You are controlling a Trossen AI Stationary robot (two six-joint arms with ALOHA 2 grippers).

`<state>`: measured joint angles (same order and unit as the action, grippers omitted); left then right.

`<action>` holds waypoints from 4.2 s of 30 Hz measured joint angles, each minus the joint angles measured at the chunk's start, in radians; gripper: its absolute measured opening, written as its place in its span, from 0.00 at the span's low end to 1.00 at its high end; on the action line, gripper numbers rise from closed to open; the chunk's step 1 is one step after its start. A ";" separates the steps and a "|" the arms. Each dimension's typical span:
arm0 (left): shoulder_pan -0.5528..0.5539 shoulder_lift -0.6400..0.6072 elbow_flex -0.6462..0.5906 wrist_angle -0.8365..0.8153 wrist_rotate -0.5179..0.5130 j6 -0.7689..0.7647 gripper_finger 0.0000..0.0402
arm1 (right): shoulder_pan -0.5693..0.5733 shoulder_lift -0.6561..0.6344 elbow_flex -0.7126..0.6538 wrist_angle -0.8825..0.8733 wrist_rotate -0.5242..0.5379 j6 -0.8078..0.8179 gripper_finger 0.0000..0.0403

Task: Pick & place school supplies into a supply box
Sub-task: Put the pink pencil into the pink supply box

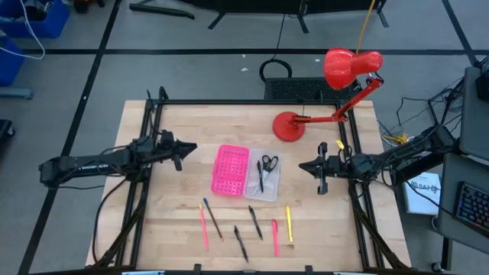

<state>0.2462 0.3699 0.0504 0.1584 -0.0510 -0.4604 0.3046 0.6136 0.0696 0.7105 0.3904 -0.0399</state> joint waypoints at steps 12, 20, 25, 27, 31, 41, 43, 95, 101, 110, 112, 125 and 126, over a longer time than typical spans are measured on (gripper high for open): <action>-0.310 0.376 0.517 -0.654 -0.031 -0.043 0.12 | 0.000 0.000 -0.001 0.069 -0.003 -0.001 0.00; -0.473 0.755 0.789 -0.748 0.097 0.154 0.12 | 0.000 0.000 -0.001 0.091 -0.128 -0.002 0.00; -0.566 0.966 0.904 -0.772 0.101 0.409 0.12 | 0.001 0.000 -0.001 0.116 -0.137 0.001 0.00; -0.576 1.053 0.961 -0.781 0.109 0.431 0.12 | 0.001 0.000 -0.002 0.116 -0.138 0.001 0.00; -0.619 1.185 1.075 -0.849 0.130 0.591 0.12 | 0.001 0.000 -0.002 0.116 -0.161 0.001 0.00; -0.692 1.342 1.164 -1.030 -0.084 0.852 0.12 | 0.001 0.000 -0.002 0.116 -0.185 -0.051 0.00; -0.684 1.350 1.158 -1.037 -0.065 0.900 0.12 | 0.001 0.000 -0.002 0.116 -0.185 -0.060 0.00; -0.732 1.348 0.983 -0.948 0.050 1.215 0.33 | 0.000 0.003 -0.002 0.100 -0.179 -0.036 0.00; -0.731 1.368 0.982 -0.935 0.055 1.213 0.33 | 0.000 0.003 -0.002 0.100 -0.179 -0.033 0.00; -0.718 1.443 0.968 -0.893 0.072 1.229 0.33 | 0.000 0.005 -0.002 0.099 -0.179 -0.032 0.00; -0.710 1.451 0.968 -0.895 0.087 1.248 0.33 | 0.000 0.005 -0.002 0.097 -0.179 -0.032 0.00; -0.658 1.455 0.967 -0.902 0.168 1.316 0.09 | 0.000 0.005 -0.002 0.093 -0.179 -0.025 0.00; -0.655 1.455 0.967 -0.902 0.176 1.313 0.06 | 0.000 0.005 -0.002 0.093 -0.179 -0.024 0.00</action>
<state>-0.4092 1.8252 1.0172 -0.7438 0.1249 0.8529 0.3046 0.6184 0.0677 0.8036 0.2119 -0.0643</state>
